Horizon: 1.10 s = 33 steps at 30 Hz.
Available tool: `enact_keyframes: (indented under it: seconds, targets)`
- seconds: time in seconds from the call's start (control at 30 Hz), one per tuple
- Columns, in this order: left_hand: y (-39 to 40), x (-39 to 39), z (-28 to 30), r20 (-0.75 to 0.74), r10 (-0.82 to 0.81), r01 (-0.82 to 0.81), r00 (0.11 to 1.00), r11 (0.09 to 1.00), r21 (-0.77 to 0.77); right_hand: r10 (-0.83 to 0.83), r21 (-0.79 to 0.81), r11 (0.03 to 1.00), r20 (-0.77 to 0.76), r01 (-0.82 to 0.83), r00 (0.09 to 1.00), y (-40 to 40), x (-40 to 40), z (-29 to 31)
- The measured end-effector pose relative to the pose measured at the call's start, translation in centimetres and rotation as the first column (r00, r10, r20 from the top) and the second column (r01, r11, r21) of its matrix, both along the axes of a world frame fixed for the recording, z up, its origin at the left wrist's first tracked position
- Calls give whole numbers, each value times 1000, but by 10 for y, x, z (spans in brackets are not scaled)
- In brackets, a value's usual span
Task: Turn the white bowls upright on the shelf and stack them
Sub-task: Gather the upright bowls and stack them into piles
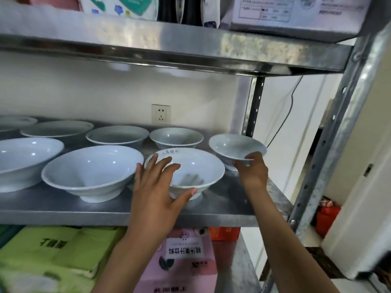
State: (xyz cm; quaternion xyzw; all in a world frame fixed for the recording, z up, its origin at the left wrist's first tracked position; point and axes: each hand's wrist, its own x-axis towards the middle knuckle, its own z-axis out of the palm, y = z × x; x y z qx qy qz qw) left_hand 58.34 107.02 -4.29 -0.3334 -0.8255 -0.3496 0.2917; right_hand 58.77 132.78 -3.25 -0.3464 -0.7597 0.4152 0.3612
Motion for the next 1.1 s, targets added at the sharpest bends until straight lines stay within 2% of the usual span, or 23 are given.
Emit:
enact_keyframes:
  seconds: [0.1,0.2,0.3,0.4,0.5,0.6,0.73,0.87,1.03,1.1]
  targets:
    - [-8,-3,-4,4,41,-41,999,999,15,-54,-25,998,-86,52,995,2,2,2]
    - [-16,-4,-8,22,41,-43,999,996,84,-59,15,998,-171,63,984,1,5,10]
    - [-18,-8,-11,59,11,-22,998,983,181,-4,104,994,-283,34,959,-5,-1,25]
    - [-23,-11,-10,57,-1,-13,998,971,240,95,181,983,-330,-35,939,-13,-12,42]
    - [-31,-13,-7,41,-7,-2,999,978,209,187,191,973,-323,-129,928,-22,-29,56]
    - [-37,-14,-4,82,-14,-3,997,979,204,274,126,961,-287,-247,918,-30,-52,65]
    - [-51,-18,-3,65,-32,27,997,997,75,367,37,929,-233,-369,901,-43,-78,67]
    - [-65,-21,1,-1,-13,14,1000,1000,11,411,38,911,-192,-411,891,-51,-92,74]
    - [-73,-23,6,-2,15,-15,1000,1000,8,416,-5,908,-99,-419,904,-56,-102,76]
    - [-75,-24,7,-14,35,-35,999,998,-44,425,5,905,-54,-425,904,-59,-105,76]
